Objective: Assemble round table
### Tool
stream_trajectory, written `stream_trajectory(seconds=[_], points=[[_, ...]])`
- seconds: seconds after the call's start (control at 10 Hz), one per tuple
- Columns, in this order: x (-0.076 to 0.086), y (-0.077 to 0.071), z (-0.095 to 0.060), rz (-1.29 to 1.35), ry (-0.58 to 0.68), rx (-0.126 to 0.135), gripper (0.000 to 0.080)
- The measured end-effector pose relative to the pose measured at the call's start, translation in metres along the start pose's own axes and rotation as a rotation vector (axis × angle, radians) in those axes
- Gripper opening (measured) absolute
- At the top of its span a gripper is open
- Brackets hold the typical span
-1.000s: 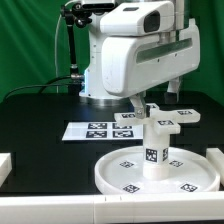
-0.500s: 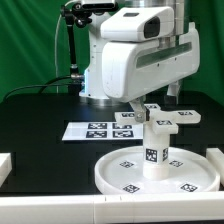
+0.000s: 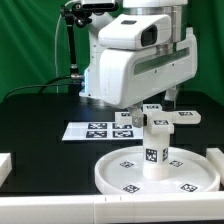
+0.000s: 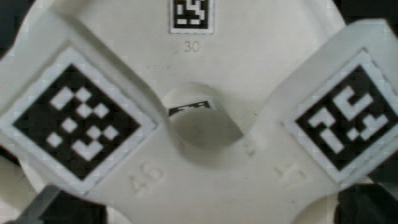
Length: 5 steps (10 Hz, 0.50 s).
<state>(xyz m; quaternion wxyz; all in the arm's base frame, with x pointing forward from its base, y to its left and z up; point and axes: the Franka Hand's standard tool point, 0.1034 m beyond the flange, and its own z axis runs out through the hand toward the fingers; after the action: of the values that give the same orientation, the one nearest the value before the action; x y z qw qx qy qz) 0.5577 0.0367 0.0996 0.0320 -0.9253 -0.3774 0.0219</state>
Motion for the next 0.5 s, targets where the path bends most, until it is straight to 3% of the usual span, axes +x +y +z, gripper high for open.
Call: stream_trajectory(seconds=[0.1,0.2,0.3,0.5], points=[[0.0000,0.0000,0.0000,0.000,0.000,0.000,0.0649],[-0.0001,0.0001,-0.0001,0.000,0.000,0.000,0.0516],[-0.0003,0.0003,-0.0001,0.001,0.000,0.000,0.0442],[-0.0003,0.0003,-0.0001,0.029,0.000,0.000,0.0442]])
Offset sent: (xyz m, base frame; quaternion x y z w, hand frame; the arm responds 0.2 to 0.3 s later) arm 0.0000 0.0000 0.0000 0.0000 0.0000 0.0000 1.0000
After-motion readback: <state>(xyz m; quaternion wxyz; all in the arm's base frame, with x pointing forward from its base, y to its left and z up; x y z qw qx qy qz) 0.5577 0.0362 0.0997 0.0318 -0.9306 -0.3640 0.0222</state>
